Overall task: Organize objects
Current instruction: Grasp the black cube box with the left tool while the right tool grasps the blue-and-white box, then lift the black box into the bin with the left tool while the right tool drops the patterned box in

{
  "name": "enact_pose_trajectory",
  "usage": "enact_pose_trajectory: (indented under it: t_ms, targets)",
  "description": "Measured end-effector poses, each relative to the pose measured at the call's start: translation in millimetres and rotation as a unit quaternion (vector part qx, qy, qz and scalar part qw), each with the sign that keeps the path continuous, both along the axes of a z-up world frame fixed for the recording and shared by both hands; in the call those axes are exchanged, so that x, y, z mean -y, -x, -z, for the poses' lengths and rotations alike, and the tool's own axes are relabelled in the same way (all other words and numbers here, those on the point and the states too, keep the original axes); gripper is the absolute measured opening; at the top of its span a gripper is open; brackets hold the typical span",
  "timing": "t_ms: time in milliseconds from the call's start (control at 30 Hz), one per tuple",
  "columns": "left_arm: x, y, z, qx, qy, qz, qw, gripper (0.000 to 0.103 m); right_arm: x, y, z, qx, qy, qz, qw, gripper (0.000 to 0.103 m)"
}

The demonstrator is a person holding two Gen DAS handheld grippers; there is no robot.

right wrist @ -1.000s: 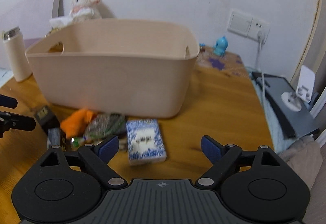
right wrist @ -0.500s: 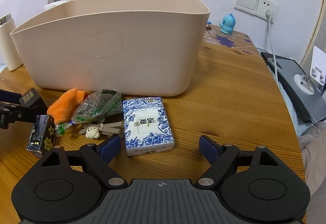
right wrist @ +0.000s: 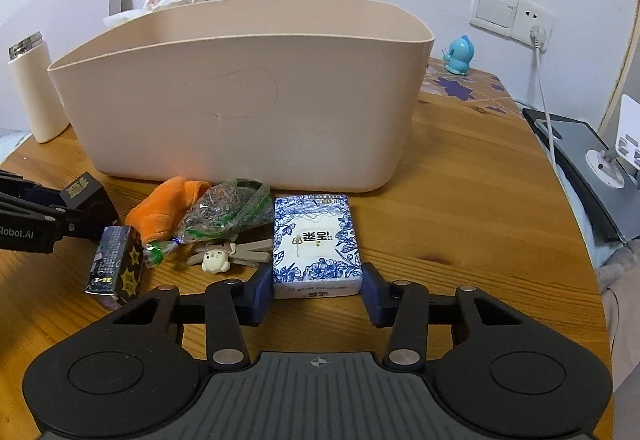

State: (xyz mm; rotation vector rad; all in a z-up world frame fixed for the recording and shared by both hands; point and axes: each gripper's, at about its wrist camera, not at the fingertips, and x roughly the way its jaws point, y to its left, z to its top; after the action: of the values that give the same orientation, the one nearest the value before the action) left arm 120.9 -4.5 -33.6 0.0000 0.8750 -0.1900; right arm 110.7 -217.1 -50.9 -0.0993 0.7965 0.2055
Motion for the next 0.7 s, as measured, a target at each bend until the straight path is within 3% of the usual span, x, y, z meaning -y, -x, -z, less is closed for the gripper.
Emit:
enact_pose_trajectory:
  t_ms: [367, 700]
  targets:
    - [0, 25, -18, 0.014, 0.008, -0.003, 0.9999, 0.047, 24, 32, -35, 0.045, -0.024, 0.026, 0.998, 0.043]
    - [-4, 51, -77, 0.092, 0.008, 0.003, 0.9957, 0.047, 29, 55, -82, 0.11, -0.049, 0.025, 0.992, 0.043]
